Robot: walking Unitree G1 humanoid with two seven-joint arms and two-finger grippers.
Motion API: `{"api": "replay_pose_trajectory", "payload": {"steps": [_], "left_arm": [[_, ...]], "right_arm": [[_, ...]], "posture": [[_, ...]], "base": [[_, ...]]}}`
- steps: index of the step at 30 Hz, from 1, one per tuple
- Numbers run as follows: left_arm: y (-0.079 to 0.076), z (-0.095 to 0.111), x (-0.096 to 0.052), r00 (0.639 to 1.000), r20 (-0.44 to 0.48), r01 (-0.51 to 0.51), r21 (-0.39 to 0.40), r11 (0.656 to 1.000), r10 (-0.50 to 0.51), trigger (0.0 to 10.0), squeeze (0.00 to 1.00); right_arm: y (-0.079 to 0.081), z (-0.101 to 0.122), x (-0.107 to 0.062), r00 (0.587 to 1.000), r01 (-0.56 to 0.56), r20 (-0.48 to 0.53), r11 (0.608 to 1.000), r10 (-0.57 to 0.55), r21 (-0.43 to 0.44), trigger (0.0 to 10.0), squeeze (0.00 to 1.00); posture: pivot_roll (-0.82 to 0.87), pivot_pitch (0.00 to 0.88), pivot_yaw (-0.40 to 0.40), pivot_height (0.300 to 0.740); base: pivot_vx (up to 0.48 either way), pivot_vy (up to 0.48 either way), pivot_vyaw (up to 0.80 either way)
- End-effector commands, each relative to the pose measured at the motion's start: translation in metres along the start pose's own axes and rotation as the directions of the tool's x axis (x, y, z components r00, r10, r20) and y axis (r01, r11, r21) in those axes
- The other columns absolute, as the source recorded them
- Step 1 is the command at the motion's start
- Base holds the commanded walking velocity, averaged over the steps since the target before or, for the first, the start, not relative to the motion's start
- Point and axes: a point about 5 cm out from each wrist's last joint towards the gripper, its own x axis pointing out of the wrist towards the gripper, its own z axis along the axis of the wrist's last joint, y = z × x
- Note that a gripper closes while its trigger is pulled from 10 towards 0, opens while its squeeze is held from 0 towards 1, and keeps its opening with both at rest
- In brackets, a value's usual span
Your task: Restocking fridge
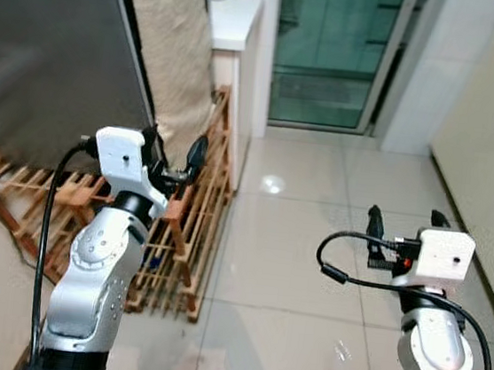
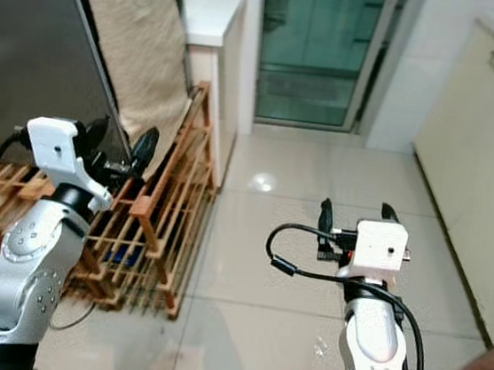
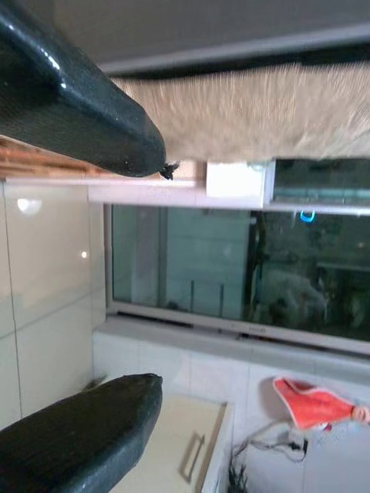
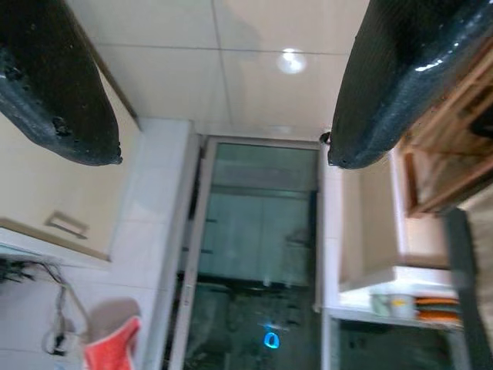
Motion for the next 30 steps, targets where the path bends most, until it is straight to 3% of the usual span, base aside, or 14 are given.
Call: {"api": "replay_pose_trajectory", "payload": {"steps": [1,10,14,20,22,25,30], "left_arm": [[0.001,0.002,0.001,1.0,0.007,-0.011,0.01,1.0,0.011,10.0,0.0],[0.012,-0.001,0.004,0.989,-0.027,-0.142,0.017,0.99,0.143,10.0,0.0],[0.012,0.002,0.005,0.99,-0.003,-0.138,0.026,0.99,0.138,10.0,0.0],[0.014,0.008,0.017,0.988,0.0,-0.154,0.041,0.987,0.154,10.0,0.0],[0.019,0.015,0.03,0.983,0.018,-0.185,0.054,0.981,0.185,10.0,0.0],[0.018,0.016,0.037,0.982,0.015,-0.19,0.086,0.978,0.19,10.0,0.0],[0.014,0.001,0.028,0.989,-0.051,-0.134,0.084,0.987,0.138,10.0,0.0]], "right_arm": [[0.0,0.001,0.004,1.0,0.004,0.005,1.0,-0.004,0.002,10.0,0.0],[0.004,-0.004,0.004,1.0,-0.025,-0.018,1.0,0.025,-0.003,10.0,0.0],[0.004,-0.005,0.005,0.999,-0.028,-0.019,1.0,0.027,-0.006,10.0,0.0],[0.004,-0.006,0.009,0.999,-0.031,-0.022,0.999,0.03,-0.008,10.0,0.0],[0.004,-0.007,0.012,0.999,-0.032,-0.026,0.999,0.032,-0.007,10.0,0.0],[0.005,-0.008,0.012,0.999,-0.032,-0.028,0.999,0.032,-0.003,10.0,0.0],[0.003,-0.005,0.011,1.0,-0.014,-0.015,1.0,0.015,0.011,10.0,0.0]], "posture": [[-0.12,0.0,0.086,0.74],[-0.12,0.0,0.087,0.74],[-0.12,0.0,0.087,0.74],[-0.12,0.0,0.087,0.74],[-0.12,0.0,0.088,0.74],[-0.13,0.0,0.095,0.74],[-0.13,0.0,0.101,0.74]], "base": [[0.45,0.0,0.0],[0.241,0.279,0.0],[0.0,0.118,0.0],[0.0,0.0,0.0],[0.0,0.0,0.0],[0.0,0.0,0.0],[0.0,0.0,0.0]]}}
